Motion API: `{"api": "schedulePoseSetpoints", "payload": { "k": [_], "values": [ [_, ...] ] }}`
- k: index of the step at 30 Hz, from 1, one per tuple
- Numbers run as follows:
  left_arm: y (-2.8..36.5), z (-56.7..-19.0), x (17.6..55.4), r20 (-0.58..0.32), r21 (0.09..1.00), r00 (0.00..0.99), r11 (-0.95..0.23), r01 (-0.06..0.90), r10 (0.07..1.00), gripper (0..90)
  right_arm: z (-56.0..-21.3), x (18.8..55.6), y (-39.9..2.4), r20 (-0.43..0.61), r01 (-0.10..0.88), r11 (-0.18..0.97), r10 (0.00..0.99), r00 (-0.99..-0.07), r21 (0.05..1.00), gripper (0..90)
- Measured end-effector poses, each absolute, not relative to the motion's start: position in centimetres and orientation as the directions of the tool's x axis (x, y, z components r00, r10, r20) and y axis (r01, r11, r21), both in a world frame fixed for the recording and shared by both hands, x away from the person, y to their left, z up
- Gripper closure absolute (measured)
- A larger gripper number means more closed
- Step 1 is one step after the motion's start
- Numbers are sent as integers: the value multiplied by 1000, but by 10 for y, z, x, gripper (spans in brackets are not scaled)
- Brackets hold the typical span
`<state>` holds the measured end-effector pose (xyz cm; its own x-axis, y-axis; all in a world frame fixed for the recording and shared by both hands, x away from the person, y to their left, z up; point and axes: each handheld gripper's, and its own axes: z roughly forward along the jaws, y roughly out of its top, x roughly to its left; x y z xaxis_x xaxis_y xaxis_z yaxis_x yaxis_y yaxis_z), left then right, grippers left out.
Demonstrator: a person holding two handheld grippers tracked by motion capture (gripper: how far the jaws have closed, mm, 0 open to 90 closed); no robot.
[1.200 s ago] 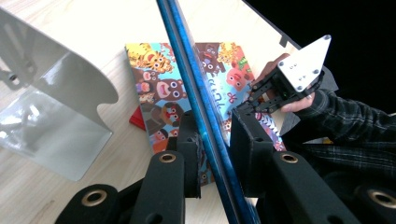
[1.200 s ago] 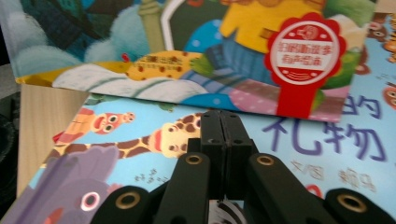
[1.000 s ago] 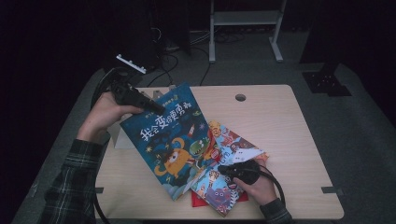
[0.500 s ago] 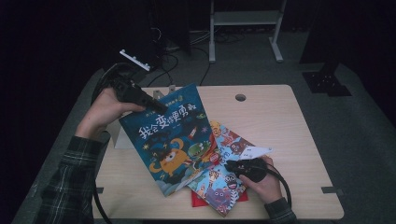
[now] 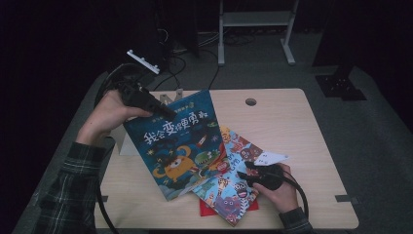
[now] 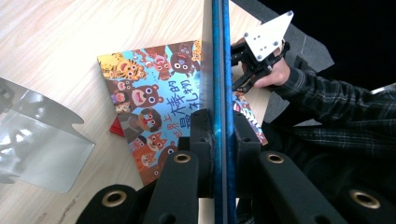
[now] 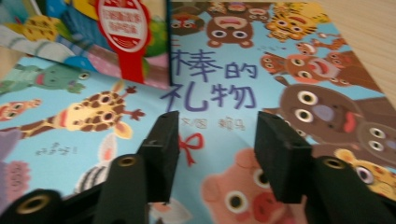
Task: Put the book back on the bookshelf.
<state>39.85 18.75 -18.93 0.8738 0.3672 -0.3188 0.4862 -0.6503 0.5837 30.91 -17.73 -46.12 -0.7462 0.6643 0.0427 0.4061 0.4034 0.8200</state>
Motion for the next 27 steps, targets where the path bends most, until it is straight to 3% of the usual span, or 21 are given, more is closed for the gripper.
{"api": "schedulePoseSetpoints", "payload": {
  "k": [9, 27],
  "values": [
    [190, -182, 392, -268, 582, 879, -660, 474, 395, 824, -465, 306, -203, 26, 422, 353, 741, -671, 835, 372],
    [217, -169, 383, -244, 578, 853, -638, 510, 461, 825, -465, 293, -274, 40, 446, 231, 854, -519, 865, 355]
  ]
}}
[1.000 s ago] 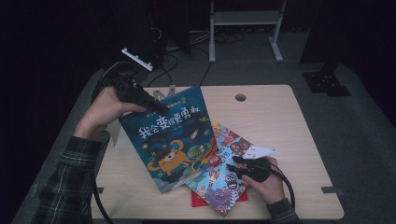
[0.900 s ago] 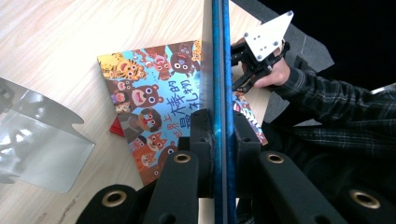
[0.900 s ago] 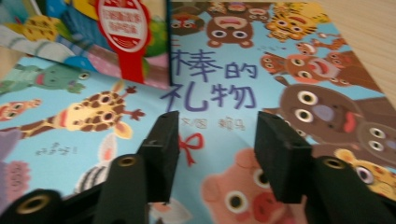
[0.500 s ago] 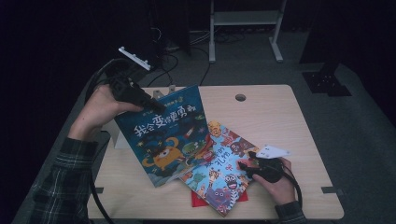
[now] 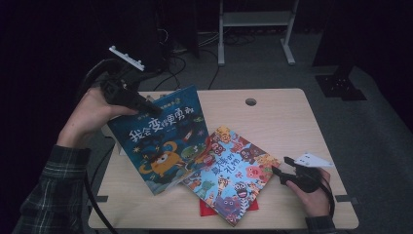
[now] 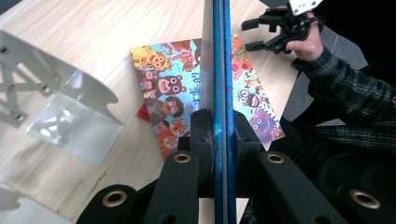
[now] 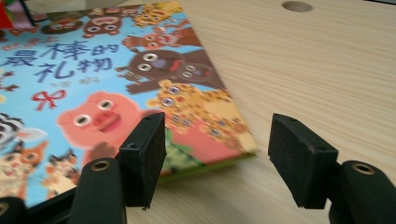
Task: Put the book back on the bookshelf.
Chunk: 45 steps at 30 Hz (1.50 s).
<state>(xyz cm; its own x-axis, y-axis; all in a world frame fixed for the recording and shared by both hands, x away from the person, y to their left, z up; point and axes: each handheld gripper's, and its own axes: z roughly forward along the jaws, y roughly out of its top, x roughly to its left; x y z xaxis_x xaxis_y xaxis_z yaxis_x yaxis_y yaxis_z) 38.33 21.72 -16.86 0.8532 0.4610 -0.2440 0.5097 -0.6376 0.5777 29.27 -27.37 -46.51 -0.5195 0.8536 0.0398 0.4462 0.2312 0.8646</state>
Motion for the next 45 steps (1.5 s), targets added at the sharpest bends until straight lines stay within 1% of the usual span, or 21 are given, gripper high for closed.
{"api": "schedulePoseSetpoints", "payload": {
  "k": [9, 14, 19, 24, 26, 32, 45],
  "values": [
    [240, -159, 376, -220, 587, 825, -604, 538, 521, 825, -477, 287, -295, 35, 493, 223, 886, -462, 841, 350],
    [250, -157, 374, -206, 579, 806, -595, 558, 555, 824, -484, 291, -297, 8, 527, 256, 895, -447, 810, 341],
    [260, -157, 373, -194, 577, 792, -586, 570, 579, 825, -484, 292, -297, 6, 536, 256, 899, -438, 804, 327],
    [272, -154, 370, -187, 574, 773, -571, 586, 606, 825, -485, 293, -295, -7, 551, 277, 898, -441, 787, 324],
    [278, -153, 368, -188, 577, 767, -563, 592, 613, 824, -486, 295, -293, -15, 575, 301, 894, -447, 761, 322],
    [300, -150, 364, -195, 587, 740, -527, 614, 644, 825, -486, 296, -294, 8, 584, 292, 891, -454, 757, 313],
    [345, -149, 349, -203, 585, 663, -454, 672, 720, 825, -486, 296, -294, 9, 585, 291, 891, -454, 757, 307]
  ]
}}
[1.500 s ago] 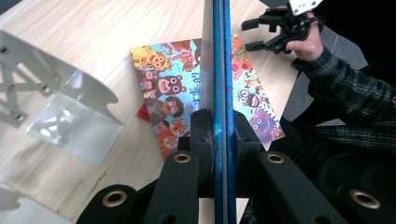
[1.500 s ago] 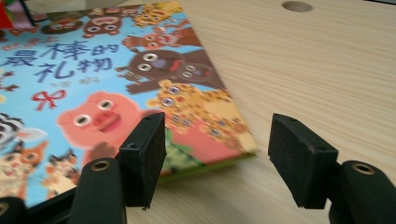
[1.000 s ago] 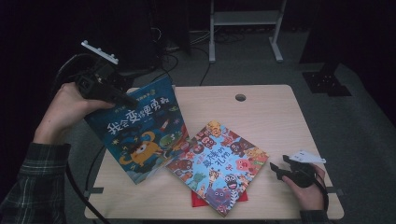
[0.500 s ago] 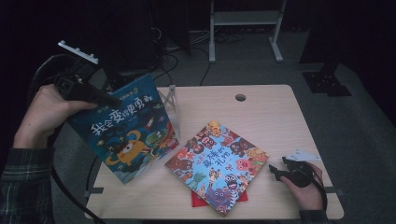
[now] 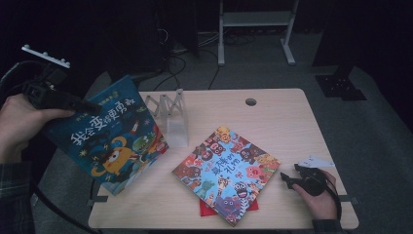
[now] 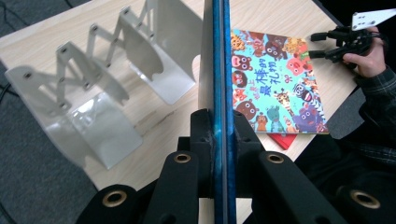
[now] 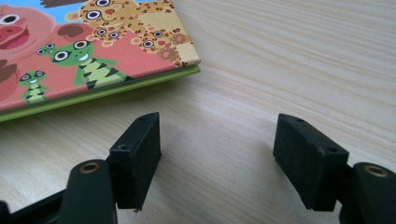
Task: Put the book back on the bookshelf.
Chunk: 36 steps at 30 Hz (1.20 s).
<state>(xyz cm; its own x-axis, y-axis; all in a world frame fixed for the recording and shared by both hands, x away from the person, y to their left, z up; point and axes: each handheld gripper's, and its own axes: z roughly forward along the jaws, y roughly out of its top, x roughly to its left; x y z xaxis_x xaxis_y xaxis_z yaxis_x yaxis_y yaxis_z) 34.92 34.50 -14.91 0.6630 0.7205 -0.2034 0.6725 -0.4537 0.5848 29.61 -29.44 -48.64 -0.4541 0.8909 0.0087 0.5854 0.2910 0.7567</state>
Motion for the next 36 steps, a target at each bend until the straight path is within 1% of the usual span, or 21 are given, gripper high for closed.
{"api": "schedulePoseSetpoints", "payload": {
  "k": [8, 16, 20, 28, 36],
  "values": [
    [366, -149, 341, -203, 574, 625, -425, 700, 754, 824, -486, 296, -294, 9, 586, 291, 891, -454, 757, 306],
    [384, -158, 345, -179, 538, 542, -379, 753, 821, 824, -486, 296, -295, 12, 586, 288, 891, -453, 757, 304],
    [392, -162, 349, -175, 534, 505, -350, 770, 845, 825, -486, 296, -295, 11, 587, 288, 892, -452, 756, 303],
    [388, -167, 363, -133, 531, 422, -296, 794, 897, 825, -486, 296, -295, 14, 591, 285, 894, -449, 755, 303],
    [381, -176, 386, -133, 530, 373, -252, 810, 918, 825, -486, 296, -295, 13, 590, 287, 893, -450, 755, 303]
  ]
}}
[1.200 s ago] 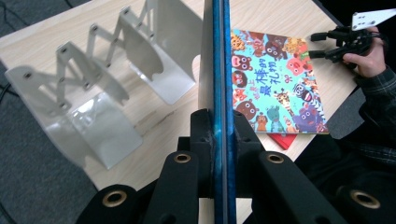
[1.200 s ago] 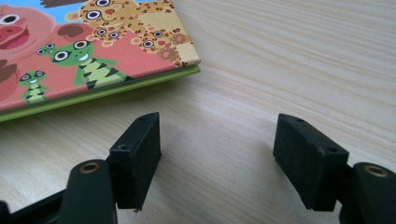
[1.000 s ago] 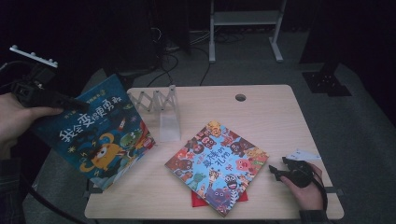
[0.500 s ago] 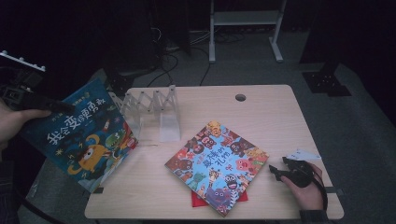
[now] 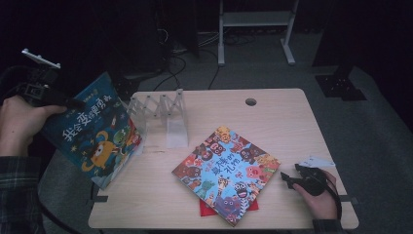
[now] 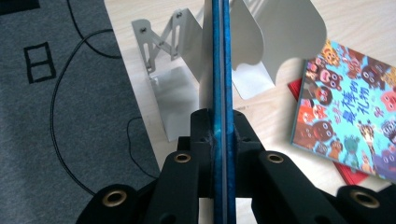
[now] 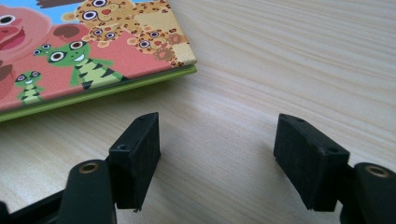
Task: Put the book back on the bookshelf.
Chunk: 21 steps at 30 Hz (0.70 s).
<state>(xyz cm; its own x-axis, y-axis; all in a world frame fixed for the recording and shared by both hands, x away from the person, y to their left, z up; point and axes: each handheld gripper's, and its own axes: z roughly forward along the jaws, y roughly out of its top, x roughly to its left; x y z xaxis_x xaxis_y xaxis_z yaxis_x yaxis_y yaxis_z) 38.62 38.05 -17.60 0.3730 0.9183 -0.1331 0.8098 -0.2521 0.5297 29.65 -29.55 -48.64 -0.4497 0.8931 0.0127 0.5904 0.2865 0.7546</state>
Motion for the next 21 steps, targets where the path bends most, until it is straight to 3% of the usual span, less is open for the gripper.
{"api": "schedulePoseSetpoints", "payload": {
  "k": [21],
  "values": [
    [377, -190, 422, -163, 556, 196, -75, 828, 967, 825, -486, 296, -295, 11, 590, 288, 893, -450, 754, 302]
  ]
}}
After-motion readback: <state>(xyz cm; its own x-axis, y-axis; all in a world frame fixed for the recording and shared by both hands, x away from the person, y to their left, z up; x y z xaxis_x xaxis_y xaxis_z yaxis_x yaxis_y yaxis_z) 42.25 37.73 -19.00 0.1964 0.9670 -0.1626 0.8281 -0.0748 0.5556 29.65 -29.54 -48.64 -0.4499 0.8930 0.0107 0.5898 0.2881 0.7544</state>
